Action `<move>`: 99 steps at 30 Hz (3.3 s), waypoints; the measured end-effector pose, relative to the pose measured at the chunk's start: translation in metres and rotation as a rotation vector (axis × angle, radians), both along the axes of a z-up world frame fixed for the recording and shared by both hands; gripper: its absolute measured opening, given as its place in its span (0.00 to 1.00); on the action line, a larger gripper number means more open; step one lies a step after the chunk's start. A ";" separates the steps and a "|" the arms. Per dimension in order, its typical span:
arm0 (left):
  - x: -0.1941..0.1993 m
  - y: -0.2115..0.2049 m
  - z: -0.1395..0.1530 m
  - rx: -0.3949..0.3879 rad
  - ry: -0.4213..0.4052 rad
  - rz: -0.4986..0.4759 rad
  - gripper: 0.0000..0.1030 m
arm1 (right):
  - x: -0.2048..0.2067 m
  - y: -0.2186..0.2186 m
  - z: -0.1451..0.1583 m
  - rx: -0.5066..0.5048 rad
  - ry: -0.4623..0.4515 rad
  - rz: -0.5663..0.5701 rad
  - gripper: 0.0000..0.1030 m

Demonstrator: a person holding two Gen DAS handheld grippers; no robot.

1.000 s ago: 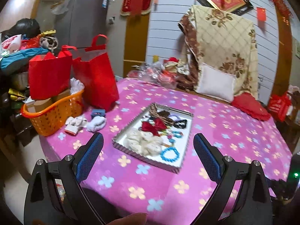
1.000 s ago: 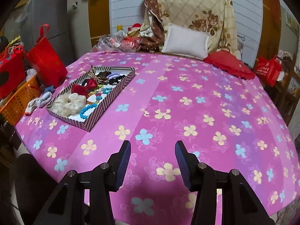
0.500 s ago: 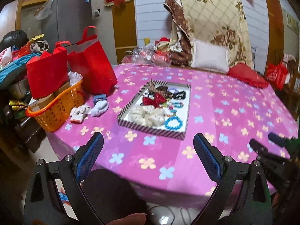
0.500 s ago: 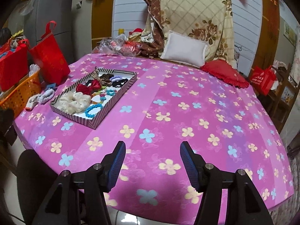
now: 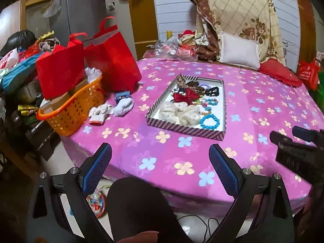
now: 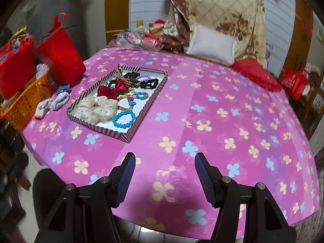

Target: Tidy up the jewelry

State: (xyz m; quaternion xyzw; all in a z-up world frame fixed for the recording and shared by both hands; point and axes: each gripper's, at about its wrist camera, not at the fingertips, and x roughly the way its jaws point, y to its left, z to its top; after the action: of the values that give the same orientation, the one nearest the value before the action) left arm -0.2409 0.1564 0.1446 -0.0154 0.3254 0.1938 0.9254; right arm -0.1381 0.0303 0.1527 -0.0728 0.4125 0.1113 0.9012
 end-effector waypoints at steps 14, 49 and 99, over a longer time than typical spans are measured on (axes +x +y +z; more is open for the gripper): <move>0.004 0.016 -0.018 -0.040 0.055 0.026 0.94 | -0.009 0.021 -0.029 -0.045 0.026 0.000 0.57; 0.011 0.016 -0.037 -0.089 0.107 0.027 0.94 | -0.017 0.027 -0.043 -0.091 0.013 0.018 0.58; 0.007 0.021 -0.037 -0.115 0.090 0.072 0.94 | -0.026 0.034 -0.048 -0.101 -0.008 0.085 0.58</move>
State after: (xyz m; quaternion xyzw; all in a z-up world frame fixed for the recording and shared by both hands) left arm -0.2340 0.1778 0.1081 -0.0715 0.3765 0.2084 0.8998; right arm -0.1642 0.0646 0.1048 -0.1362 0.4103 0.1280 0.8926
